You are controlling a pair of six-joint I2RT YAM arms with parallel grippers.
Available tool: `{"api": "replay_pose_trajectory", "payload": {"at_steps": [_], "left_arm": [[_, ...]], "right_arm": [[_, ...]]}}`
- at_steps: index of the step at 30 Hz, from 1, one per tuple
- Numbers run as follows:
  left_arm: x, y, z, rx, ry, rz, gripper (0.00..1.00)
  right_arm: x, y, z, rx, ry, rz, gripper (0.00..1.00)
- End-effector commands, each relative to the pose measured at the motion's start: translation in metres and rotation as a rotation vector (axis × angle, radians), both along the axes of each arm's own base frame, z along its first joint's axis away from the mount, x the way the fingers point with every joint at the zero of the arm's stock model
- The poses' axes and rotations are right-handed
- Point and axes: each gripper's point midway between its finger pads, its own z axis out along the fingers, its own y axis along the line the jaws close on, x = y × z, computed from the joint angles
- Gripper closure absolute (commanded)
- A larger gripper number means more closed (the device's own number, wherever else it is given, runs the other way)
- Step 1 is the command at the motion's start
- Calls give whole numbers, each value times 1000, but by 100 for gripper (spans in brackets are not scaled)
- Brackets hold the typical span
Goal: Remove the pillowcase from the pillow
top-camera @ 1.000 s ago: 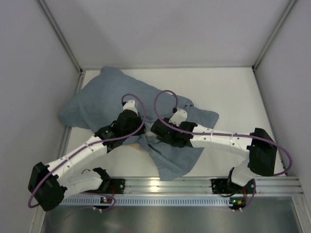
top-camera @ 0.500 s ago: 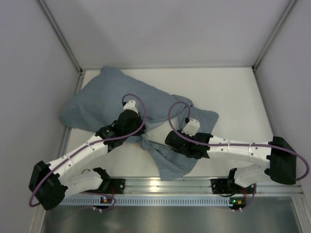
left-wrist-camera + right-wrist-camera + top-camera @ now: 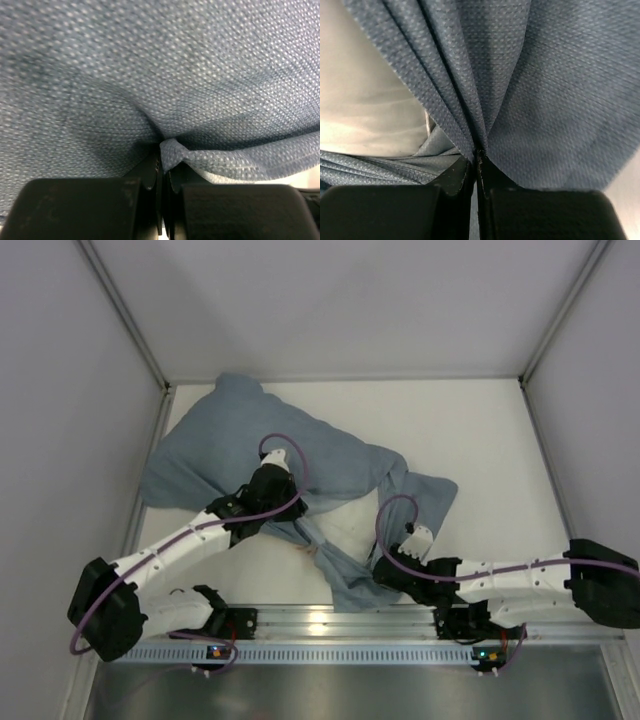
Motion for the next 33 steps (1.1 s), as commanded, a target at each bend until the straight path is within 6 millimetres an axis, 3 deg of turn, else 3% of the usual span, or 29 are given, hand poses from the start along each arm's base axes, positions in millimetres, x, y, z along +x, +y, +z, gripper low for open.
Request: {"api": "replay_pose_trajectory", "payload": {"at_steps": [1, 6, 8, 10, 11, 12, 15, 18, 21, 23, 26, 30, 31, 33], "left_arm": [[20, 8, 14, -12, -72, 62, 100], [15, 9, 19, -15, -68, 48, 100], [8, -3, 27, -48, -66, -40, 98], [0, -14, 37, -77, -77, -134, 75], [-10, -24, 45, -112, -66, -198, 46], [-14, -25, 50, -118, -74, -215, 35], [-28, -26, 74, -106, -118, -248, 18], [-44, -32, 100, -101, -157, -286, 13], [-71, -59, 116, -120, -169, -378, 13], [-95, -85, 121, -100, -173, -435, 18], [-120, -113, 110, -43, -174, -476, 31], [-120, -118, 72, 83, -154, -409, 37], [-124, -119, 68, 95, -156, -405, 35], [-123, -118, 61, 125, -170, -377, 18]], "right_arm": [[-27, -13, -41, 16, 87, 68, 100], [-25, -7, -56, -51, 103, 92, 100], [-24, 2, -54, -61, 109, 107, 100], [-23, 6, -50, -50, 99, 110, 100], [-21, 8, -45, -32, 88, 113, 100], [-20, 9, -41, -20, 79, 114, 100], [-16, 8, -30, 31, 57, 109, 100], [-16, 5, -20, 84, 41, 107, 100], [-15, 0, -13, 117, 30, 102, 100], [-14, -2, -7, 141, 18, 93, 100], [-13, -5, 3, 165, 0, 86, 100], [-13, -13, 8, 197, -10, 70, 100], [-13, -14, 9, 204, -11, 68, 100], [-15, -16, 11, 226, -10, 65, 100]]}}
